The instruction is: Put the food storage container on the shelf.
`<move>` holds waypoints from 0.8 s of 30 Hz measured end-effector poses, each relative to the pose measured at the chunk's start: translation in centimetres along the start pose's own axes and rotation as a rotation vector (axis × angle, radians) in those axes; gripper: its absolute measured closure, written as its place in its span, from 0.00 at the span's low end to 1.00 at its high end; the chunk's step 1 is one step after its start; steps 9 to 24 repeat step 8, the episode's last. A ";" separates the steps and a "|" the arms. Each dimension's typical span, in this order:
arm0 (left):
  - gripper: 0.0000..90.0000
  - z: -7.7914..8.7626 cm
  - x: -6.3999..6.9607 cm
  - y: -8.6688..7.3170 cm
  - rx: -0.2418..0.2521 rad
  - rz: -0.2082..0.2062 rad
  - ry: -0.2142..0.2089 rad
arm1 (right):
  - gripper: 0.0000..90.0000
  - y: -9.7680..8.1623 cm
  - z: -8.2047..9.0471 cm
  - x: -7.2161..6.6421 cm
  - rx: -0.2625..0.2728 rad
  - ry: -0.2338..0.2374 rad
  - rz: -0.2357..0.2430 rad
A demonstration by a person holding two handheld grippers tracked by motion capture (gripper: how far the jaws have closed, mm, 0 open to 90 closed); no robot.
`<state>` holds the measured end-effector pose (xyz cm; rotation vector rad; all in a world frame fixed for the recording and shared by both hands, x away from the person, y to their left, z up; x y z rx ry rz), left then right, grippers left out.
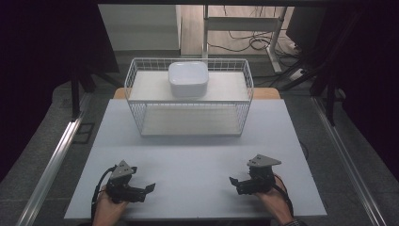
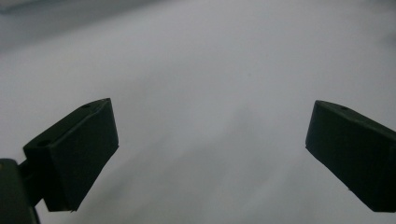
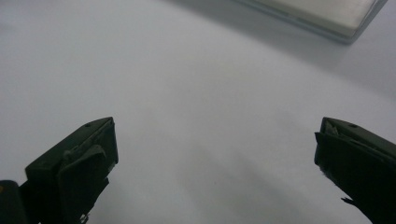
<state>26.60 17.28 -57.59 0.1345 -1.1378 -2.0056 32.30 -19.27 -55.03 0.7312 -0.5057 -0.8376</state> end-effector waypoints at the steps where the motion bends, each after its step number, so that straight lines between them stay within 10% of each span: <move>1: 0.02 0.0 -0.1 -0.1 -0.004 0.007 -0.002 | 0.00 -0.3 -0.2 -0.1 -0.013 -0.004 0.005; 24: 0.02 -0.1 -0.2 -0.4 -0.014 0.028 -0.010 | 0.00 -1.2 -0.9 0.0 -0.070 -0.023 0.032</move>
Point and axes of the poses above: each handheld gripper's, and its own axes: z roughly backward along the jaws, y roughly out of its top, x roughly to its right, the point moved 7 cm from there along -z, roughly forward along the jaws, and after that the axes turned 10 degrees about -y, right-handed, at the moved point
